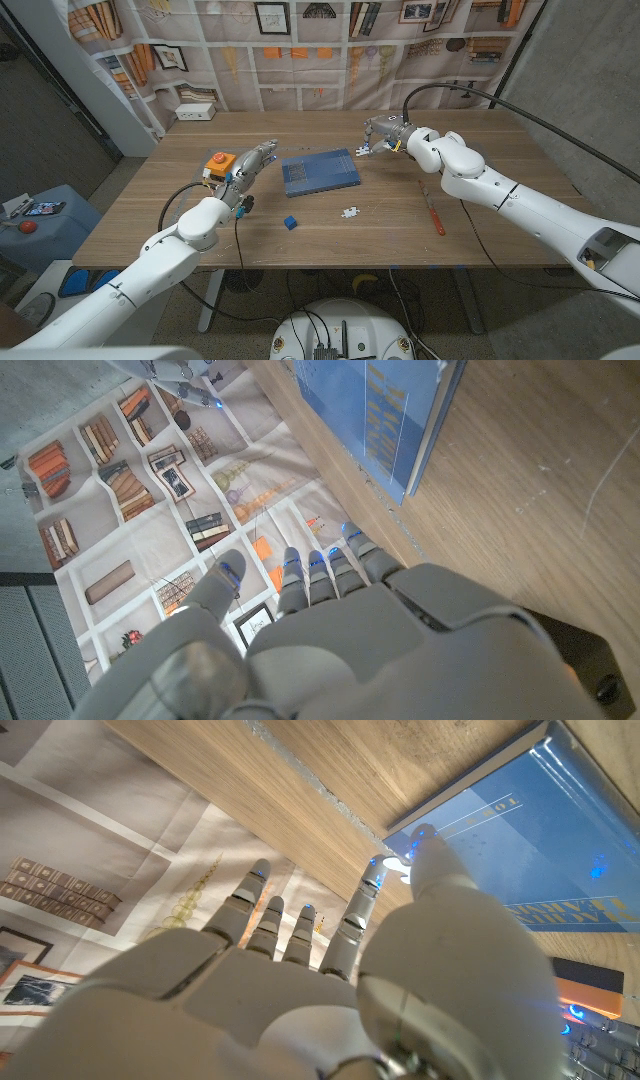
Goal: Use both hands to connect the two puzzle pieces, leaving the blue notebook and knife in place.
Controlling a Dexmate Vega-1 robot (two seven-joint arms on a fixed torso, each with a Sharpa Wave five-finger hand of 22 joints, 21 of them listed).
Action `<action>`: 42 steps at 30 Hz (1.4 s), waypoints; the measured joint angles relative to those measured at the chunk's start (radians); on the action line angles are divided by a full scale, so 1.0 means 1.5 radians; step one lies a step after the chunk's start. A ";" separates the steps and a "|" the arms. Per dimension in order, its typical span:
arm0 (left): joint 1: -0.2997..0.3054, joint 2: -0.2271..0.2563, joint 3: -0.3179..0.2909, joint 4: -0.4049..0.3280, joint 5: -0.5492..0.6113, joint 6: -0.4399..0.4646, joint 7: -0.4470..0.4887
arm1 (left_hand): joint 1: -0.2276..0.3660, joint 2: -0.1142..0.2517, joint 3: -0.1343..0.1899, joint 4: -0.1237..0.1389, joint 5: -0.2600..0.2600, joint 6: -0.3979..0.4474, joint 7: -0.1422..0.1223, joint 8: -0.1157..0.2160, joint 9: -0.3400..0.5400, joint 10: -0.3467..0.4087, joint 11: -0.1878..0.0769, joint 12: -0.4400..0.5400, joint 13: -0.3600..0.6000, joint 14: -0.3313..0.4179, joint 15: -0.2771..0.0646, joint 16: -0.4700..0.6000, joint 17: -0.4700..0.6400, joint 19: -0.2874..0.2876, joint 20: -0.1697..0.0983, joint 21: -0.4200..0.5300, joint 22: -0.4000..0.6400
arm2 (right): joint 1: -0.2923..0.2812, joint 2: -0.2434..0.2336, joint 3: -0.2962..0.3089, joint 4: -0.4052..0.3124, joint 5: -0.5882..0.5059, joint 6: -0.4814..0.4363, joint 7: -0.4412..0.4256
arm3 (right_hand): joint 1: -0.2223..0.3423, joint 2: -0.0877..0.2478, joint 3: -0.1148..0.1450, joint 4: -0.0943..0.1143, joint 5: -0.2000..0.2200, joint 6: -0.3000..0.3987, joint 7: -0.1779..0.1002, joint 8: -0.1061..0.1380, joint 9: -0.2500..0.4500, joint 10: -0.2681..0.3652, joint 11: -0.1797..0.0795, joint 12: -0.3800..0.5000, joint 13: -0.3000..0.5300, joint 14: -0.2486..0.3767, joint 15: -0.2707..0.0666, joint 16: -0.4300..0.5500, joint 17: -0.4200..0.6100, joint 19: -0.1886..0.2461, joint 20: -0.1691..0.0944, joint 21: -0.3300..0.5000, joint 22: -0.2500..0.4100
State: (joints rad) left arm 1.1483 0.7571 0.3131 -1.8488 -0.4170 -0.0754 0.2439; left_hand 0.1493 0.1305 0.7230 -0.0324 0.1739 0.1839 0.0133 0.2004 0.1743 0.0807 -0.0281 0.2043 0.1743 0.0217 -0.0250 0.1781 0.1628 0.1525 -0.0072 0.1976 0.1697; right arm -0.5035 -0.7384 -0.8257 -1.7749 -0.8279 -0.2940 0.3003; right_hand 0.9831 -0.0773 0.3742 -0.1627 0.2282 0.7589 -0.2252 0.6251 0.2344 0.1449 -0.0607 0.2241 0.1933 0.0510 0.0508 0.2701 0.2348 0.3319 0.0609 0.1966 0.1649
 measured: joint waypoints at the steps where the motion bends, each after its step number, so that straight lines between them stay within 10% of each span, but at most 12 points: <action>1: 0.000 0.000 0.000 0.000 0.005 -0.001 0.000 | 0.000 0.000 0.001 -0.001 0.000 0.002 0.001 0.000 0.000 0.002 0.002 0.000 0.000 0.003 -0.003 0.000 0.000 0.000 0.000 0.000 0.000 | -0.004 -0.002 0.003 -0.006 0.000 0.000 0.000 | 0.000 0.000 0.000 0.000 0.000 0.000 0.000 0.000 0.000 0.000 0.000 0.000 0.000 0.001 0.001 0.000 0.000 0.000 0.000 0.000 0.000; 19: 0.080 0.096 -0.047 -0.082 0.115 -0.044 -0.003 | 0.004 0.001 -0.001 -0.004 0.000 0.018 -0.009 0.000 0.000 0.015 -0.009 0.000 0.000 0.016 -0.008 0.005 0.005 0.013 -0.006 0.004 0.000 | -0.052 -0.027 0.036 -0.089 0.001 -0.062 0.032 | 0.000 0.000 -0.003 0.003 0.000 0.000 0.000 0.000 0.000 0.007 -0.003 0.000 0.000 0.001 0.001 0.000 0.000 0.002 0.002 0.000 0.000; 42: 0.080 0.151 -0.050 -0.093 0.382 -0.110 0.002 | -0.014 -0.008 0.001 0.027 0.000 0.038 -0.037 -0.006 0.000 0.046 -0.018 0.006 0.000 0.038 -0.007 0.008 0.008 0.039 -0.016 0.006 0.000 | -0.093 -0.055 0.069 -0.150 -0.008 -0.103 0.055 | 0.000 0.000 -0.003 0.003 -0.005 0.004 0.004 0.000 -0.002 0.012 -0.002 0.000 0.000 0.004 -0.003 0.002 0.003 0.002 0.002 0.000 0.000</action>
State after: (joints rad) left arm 1.2690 0.9840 0.2380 -1.9888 0.1553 -0.2401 0.2466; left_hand 0.1288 0.1185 0.7246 0.0085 0.1739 0.2407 -0.0417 0.1913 0.1743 0.1498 -0.0554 0.2130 0.1743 0.0789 -0.0357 0.1897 0.1749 0.2110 -0.0309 0.2072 0.1697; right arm -0.6423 -0.8205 -0.7227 -1.9995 -0.8405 -0.4481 0.3822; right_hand 0.9831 -0.0773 0.3700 -0.1585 0.2205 0.7644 -0.2197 0.6250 0.2320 0.1627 -0.0644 0.2242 0.1929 0.0576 0.0464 0.2738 0.2396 0.3356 0.0644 0.1966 0.1649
